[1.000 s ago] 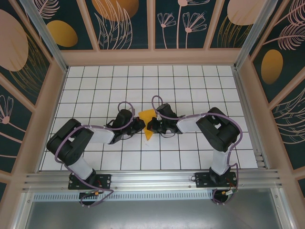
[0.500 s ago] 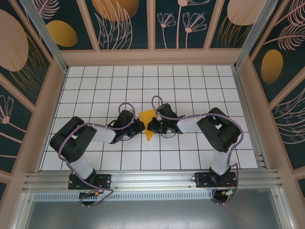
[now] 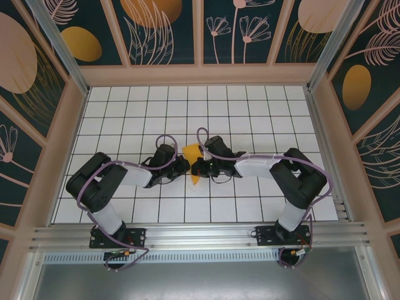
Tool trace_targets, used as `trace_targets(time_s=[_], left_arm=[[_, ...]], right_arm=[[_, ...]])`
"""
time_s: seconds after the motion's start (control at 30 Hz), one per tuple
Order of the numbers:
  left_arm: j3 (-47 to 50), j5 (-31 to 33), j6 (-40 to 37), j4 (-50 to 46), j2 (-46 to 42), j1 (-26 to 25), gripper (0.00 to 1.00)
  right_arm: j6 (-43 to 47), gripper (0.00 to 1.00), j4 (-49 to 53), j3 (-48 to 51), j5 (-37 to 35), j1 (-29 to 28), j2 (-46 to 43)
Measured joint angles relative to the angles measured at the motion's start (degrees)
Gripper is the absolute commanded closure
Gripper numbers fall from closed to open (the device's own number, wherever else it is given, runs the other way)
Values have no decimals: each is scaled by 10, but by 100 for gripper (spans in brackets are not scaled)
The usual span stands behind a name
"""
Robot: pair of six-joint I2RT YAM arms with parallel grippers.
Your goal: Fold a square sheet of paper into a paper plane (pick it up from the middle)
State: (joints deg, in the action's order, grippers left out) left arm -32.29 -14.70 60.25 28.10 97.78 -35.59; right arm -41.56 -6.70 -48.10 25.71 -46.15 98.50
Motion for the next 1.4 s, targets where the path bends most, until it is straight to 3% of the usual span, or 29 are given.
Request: trace_targets(time_s=[1.4], left_arm=[[0,1,0,0,0,0,99]], right_arm=[[33,93,10,40,22,-8,3]])
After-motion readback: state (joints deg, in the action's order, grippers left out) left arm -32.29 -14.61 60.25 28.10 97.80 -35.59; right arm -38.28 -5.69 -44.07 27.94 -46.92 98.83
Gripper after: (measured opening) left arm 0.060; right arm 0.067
